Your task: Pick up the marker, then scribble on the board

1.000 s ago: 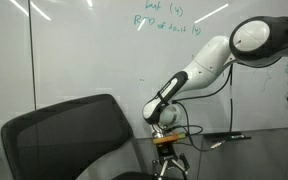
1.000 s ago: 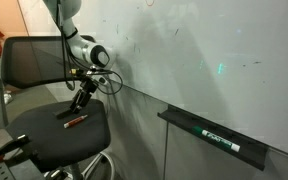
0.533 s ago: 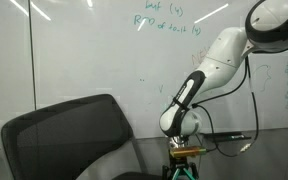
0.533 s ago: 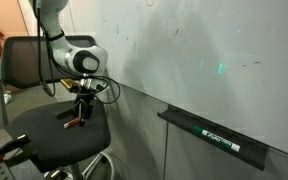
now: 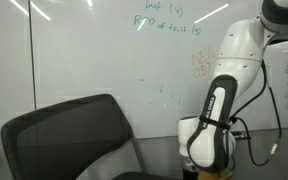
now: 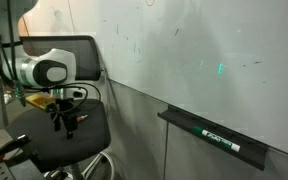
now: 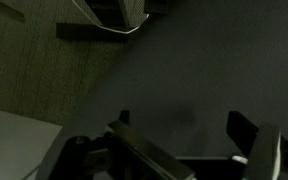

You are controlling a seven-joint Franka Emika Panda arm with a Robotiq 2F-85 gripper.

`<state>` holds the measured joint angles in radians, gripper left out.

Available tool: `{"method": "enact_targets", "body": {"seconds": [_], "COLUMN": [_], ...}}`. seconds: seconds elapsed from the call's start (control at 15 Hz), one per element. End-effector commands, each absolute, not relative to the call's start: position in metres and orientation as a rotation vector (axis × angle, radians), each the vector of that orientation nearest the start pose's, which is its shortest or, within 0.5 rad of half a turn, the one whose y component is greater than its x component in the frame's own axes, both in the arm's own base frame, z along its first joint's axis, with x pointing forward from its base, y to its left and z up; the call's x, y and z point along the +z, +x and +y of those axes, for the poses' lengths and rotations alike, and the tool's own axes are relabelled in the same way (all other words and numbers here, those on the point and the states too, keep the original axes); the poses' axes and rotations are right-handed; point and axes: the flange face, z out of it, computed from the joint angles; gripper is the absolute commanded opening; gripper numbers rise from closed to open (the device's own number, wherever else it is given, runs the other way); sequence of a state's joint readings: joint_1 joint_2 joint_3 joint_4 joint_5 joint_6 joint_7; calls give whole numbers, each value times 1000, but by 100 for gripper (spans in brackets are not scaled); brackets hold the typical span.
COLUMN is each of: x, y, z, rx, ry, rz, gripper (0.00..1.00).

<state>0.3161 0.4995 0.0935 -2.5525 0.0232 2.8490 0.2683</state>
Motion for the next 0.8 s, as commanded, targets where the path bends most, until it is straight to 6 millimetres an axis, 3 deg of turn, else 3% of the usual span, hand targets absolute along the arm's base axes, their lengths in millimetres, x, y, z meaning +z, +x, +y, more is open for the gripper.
{"method": "enact_targets", "body": {"seconds": [0.0, 0.27, 0.73], "x": [103, 122, 125], "y": [344, 335, 340], "z": [174, 184, 223], "rx": [100, -117, -123], "ry": [-3128, -3080, -3091], "rz": [-381, -536, -733], "gripper": [100, 100, 100]}}
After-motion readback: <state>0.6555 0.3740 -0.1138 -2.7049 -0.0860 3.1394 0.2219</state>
